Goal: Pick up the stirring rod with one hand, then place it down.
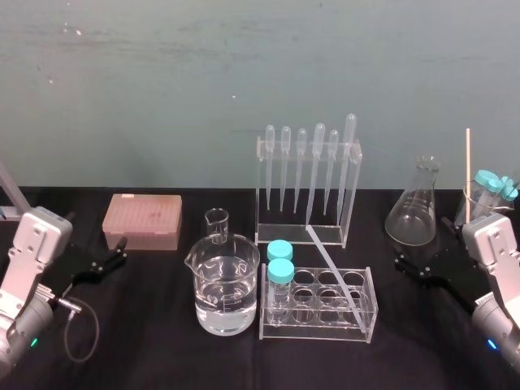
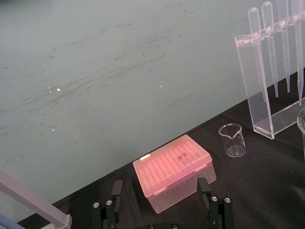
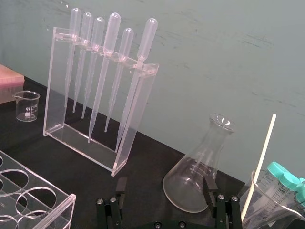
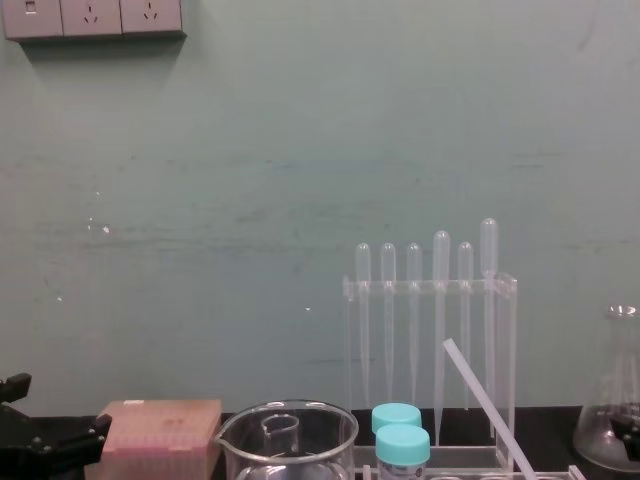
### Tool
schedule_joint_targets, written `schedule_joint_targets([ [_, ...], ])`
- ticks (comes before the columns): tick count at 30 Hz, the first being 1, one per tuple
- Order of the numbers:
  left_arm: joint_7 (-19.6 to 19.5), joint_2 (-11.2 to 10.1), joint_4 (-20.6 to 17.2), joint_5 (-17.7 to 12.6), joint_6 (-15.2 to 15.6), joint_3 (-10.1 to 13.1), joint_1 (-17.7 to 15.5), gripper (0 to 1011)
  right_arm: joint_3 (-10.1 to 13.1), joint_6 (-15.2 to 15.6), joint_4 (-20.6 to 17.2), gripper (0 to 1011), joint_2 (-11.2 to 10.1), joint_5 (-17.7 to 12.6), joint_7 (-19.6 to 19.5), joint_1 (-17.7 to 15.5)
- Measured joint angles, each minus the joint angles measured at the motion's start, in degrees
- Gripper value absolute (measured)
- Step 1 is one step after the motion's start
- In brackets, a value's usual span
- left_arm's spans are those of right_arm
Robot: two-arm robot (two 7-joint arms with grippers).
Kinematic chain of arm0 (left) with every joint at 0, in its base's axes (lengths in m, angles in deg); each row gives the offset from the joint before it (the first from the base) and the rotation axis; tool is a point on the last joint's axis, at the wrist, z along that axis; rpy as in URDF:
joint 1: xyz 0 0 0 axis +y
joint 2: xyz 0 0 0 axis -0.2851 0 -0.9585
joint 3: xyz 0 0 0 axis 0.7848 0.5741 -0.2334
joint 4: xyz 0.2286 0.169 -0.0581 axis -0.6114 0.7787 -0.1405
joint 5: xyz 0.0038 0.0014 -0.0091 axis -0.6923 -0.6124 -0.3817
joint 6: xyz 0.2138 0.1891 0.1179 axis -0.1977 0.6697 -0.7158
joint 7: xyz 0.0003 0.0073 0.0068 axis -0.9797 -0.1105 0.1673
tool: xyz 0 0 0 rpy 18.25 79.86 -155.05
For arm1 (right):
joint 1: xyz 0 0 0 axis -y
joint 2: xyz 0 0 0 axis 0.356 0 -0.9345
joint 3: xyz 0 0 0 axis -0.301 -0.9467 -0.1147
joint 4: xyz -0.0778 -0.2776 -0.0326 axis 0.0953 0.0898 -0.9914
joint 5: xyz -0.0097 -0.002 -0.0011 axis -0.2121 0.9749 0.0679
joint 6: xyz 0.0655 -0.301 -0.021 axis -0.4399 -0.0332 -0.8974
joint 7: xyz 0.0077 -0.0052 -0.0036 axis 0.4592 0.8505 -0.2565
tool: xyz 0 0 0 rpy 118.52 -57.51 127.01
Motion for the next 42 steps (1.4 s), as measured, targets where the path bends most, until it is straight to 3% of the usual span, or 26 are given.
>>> schedule_joint_targets([
  [42, 0.0, 0.0, 0.0, 0.0, 0.0, 0.0, 0.0, 1000, 0.0, 0.0, 0.0, 1003, 0.0, 0.0, 0.0, 0.0],
])
